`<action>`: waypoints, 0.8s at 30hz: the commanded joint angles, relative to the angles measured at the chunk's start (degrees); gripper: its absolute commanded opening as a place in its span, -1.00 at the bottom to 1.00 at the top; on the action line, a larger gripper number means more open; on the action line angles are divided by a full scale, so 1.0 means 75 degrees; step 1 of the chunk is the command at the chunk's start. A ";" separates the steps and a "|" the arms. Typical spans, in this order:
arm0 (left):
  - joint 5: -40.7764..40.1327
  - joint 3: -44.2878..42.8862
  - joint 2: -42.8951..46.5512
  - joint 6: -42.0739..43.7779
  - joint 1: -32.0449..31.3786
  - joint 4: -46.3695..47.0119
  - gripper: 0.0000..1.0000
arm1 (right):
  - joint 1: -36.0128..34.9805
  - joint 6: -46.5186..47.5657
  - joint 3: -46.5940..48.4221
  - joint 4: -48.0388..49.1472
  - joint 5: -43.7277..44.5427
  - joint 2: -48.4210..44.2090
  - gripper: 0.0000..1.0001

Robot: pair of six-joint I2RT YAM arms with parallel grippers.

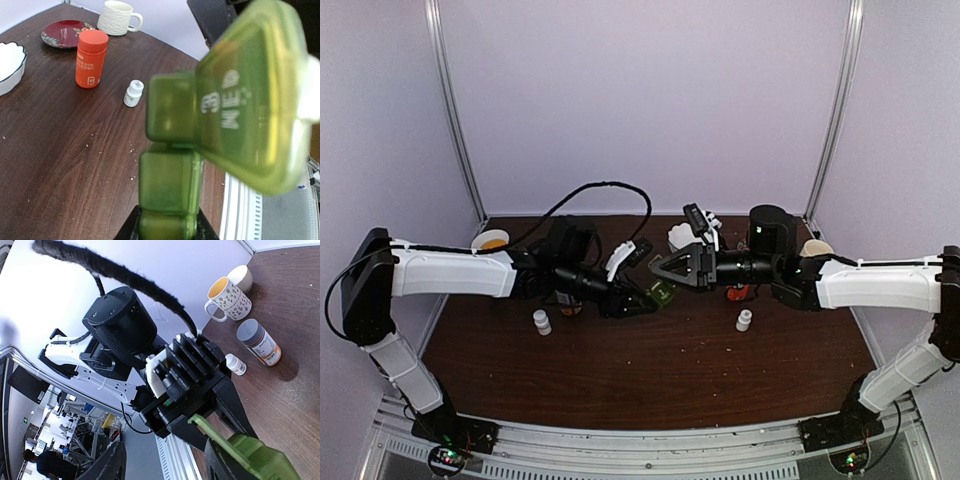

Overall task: Sort the pills into containers
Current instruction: Open the lid of the pill container.

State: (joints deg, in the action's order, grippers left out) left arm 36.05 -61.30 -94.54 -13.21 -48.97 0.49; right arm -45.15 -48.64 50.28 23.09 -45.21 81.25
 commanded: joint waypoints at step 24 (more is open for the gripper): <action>0.1675 -0.0191 -0.0033 -0.1869 0.0328 0.1632 -0.50 | 0.0609 0.1441 -0.0433 -0.0354 0.0620 -0.1299 0.38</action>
State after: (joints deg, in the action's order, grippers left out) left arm 42.15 -61.30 -94.56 -21.85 -47.29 6.31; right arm -41.32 -43.92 48.25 22.20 -40.77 74.43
